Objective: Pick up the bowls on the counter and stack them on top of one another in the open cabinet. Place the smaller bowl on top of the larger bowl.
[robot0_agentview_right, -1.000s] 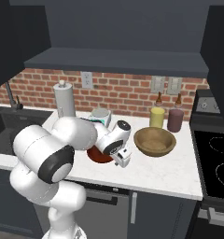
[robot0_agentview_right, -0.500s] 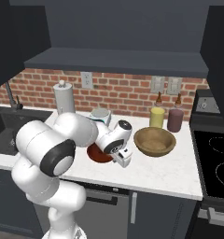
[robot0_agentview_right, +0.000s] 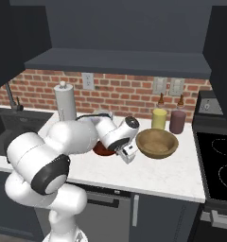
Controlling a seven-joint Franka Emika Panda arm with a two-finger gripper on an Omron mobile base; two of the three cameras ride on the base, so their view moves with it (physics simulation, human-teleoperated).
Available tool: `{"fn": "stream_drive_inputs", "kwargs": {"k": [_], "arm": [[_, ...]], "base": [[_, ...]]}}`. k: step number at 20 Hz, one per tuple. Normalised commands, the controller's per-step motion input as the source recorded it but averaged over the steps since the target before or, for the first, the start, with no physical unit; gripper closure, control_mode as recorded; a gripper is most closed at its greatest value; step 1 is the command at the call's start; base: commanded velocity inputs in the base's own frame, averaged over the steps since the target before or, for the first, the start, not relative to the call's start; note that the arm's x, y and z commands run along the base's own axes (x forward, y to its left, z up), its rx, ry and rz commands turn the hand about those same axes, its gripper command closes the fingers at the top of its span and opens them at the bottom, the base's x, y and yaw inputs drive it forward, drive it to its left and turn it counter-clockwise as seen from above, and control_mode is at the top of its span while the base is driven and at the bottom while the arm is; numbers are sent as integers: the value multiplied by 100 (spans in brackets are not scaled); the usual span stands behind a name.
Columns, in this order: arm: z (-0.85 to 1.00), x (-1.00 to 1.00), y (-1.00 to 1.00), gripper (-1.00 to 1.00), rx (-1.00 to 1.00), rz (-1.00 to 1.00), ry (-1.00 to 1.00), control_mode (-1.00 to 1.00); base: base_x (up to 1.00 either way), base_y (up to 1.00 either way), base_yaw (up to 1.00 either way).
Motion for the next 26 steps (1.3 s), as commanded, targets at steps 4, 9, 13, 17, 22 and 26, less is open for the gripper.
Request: {"fn": "stream_drive_inputs", "kwargs": {"k": [4,9,13,17,22,26], "arm": [[99,0,-79,100,16,-27,-14,-100],[84,21,-100,100,14,-35,0,-100],[46,48,-100,100,9,-36,8,-100],[1,46,-97,100,0,-32,15,-100],[-16,26,-28,100,-4,-9,6,-100],[-40,14,0,100,-5,0,0,-100]], "base": [[0,0,0],[0,0,0],[0,0,0],[0,0,0],[0,0,0],[0,0,0]]}}
